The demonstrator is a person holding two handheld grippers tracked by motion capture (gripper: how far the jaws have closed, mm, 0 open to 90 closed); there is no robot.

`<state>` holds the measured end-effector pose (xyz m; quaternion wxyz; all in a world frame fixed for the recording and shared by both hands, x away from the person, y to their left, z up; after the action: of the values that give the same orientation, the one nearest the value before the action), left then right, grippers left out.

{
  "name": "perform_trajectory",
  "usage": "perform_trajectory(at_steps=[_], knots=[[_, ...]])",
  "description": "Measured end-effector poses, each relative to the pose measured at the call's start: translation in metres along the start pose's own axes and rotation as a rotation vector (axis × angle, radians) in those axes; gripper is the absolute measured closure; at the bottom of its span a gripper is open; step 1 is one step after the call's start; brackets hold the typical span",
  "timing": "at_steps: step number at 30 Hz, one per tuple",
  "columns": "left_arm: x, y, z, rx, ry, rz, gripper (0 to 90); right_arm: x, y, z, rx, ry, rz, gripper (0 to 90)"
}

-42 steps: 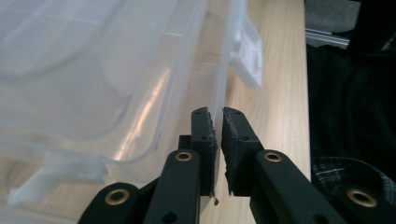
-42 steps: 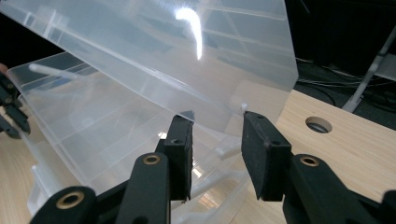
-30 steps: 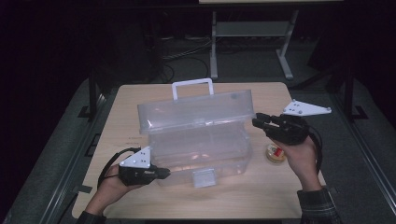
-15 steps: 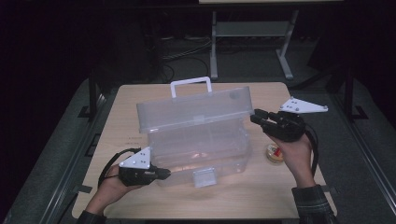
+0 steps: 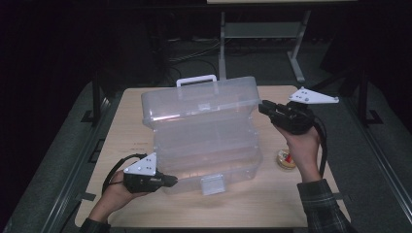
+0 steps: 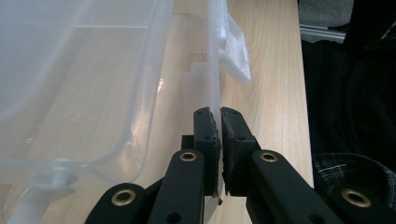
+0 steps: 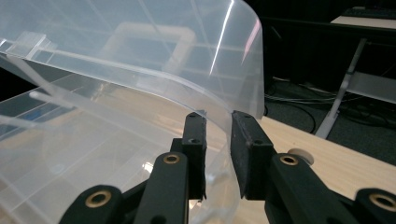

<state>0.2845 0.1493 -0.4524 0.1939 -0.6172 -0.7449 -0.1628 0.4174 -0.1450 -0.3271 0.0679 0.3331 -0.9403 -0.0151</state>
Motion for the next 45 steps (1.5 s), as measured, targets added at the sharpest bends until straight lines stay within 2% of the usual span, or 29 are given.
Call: perform_trajectory(at_steps=[6,18,30,38,45], knots=[[0.0,0.001,0.0,-0.001,-0.004,-0.001,86.1,-0.014,-0.008,-0.009,-0.005,-0.016,0.012,76.2],[0.0,0.0,0.0,0.008,-0.014,0.003,85.9,-0.033,-0.018,-0.005,0.006,-0.023,0.054,79.7],[0.0,0.0,0.0,0.014,-0.016,0.0,85.9,-0.043,-0.024,-0.009,0.116,-0.013,0.136,85.6],[0.002,0.0,0.001,0.017,-0.019,0.001,85.9,-0.052,-0.029,-0.014,0.127,0.013,0.138,86.4],[0.005,0.0,0.003,0.014,-0.017,0.003,85.8,-0.059,-0.033,-0.016,0.104,0.039,0.133,86.5]])
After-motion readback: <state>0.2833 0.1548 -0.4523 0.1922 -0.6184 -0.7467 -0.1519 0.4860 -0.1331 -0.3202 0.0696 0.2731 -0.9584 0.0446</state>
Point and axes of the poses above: each handheld gripper's, and its own axes: x roughly backward along the jaws, z roughly out of its underside, y roughly to its left, the point moved 10 cm from there along -x, roughly forward along the jaws, and after that the axes turned 11 degrees about -y, right-handed, at the moved point
